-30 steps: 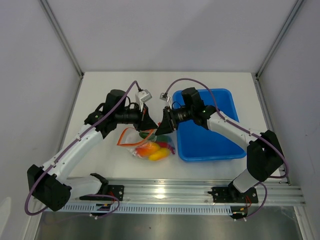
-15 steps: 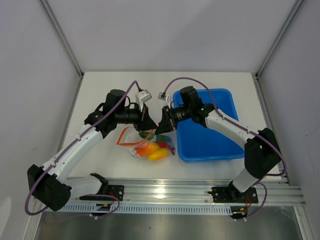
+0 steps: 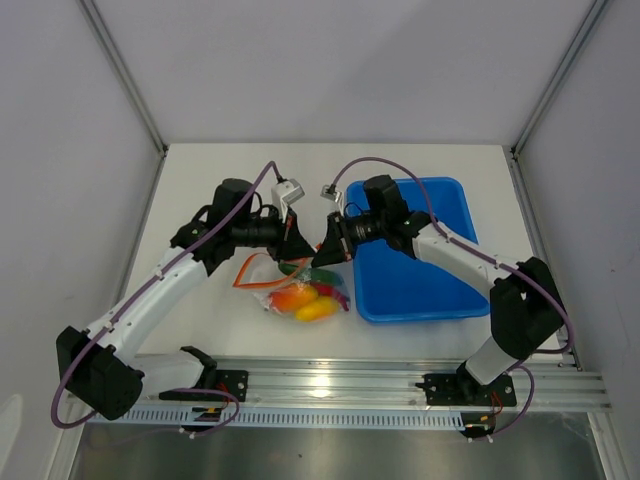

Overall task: Place the food in the zip-top bag and seal the zipper
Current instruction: Zip the zipper food storage bag at the center of the board, then place the zipper food storage bag at the center of the board.

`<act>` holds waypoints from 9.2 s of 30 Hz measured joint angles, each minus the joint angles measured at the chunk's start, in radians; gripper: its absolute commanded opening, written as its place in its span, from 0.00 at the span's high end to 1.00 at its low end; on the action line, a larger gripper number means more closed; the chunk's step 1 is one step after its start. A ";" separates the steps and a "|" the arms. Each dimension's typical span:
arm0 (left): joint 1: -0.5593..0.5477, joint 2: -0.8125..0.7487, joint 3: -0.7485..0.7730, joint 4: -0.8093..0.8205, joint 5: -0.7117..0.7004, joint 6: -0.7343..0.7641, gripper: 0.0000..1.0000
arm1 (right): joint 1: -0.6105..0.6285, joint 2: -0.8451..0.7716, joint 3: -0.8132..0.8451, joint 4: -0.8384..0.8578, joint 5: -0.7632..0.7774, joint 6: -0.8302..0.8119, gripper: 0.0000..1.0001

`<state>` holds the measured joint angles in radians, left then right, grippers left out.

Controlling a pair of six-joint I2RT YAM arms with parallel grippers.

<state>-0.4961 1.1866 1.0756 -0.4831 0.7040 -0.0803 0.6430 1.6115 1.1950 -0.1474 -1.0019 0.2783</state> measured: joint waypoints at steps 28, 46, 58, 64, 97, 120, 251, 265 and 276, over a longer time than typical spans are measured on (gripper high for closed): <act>-0.001 -0.099 -0.007 -0.112 -0.116 0.001 0.99 | -0.113 -0.096 -0.150 0.235 0.045 0.196 1.00; -0.003 -0.092 -0.014 -0.177 -0.125 -0.053 0.99 | 0.006 0.055 0.158 -0.219 -0.048 -0.150 0.66; -0.004 -0.108 -0.040 -0.163 -0.151 -0.060 0.99 | 0.032 0.053 0.128 -0.247 0.125 -0.147 1.00; -0.004 -0.132 -0.049 -0.151 -0.183 -0.050 0.99 | 0.011 0.011 0.116 -0.229 0.213 -0.097 1.00; 0.015 -0.332 -0.167 -0.227 -0.308 -0.123 0.99 | -0.096 -0.015 0.082 -0.204 0.280 -0.077 1.00; 0.017 -0.504 -0.200 -0.346 -0.380 -0.275 1.00 | -0.118 0.031 0.115 -0.191 0.301 -0.077 1.00; 0.034 -0.439 0.079 -0.572 -0.494 -0.301 0.01 | 0.191 0.234 0.494 -0.458 0.260 -0.275 1.00; 0.034 -0.485 0.185 -0.626 -0.640 -0.296 0.00 | 0.166 0.598 0.888 -0.457 0.280 -0.263 1.00; 0.034 -0.512 0.182 -0.683 -0.584 -0.323 0.01 | 0.064 0.935 1.130 -0.312 0.323 -0.086 1.00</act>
<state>-0.4622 0.6746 1.2572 -1.1660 0.1204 -0.4038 0.7067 2.5465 2.3249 -0.4591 -0.6792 0.1925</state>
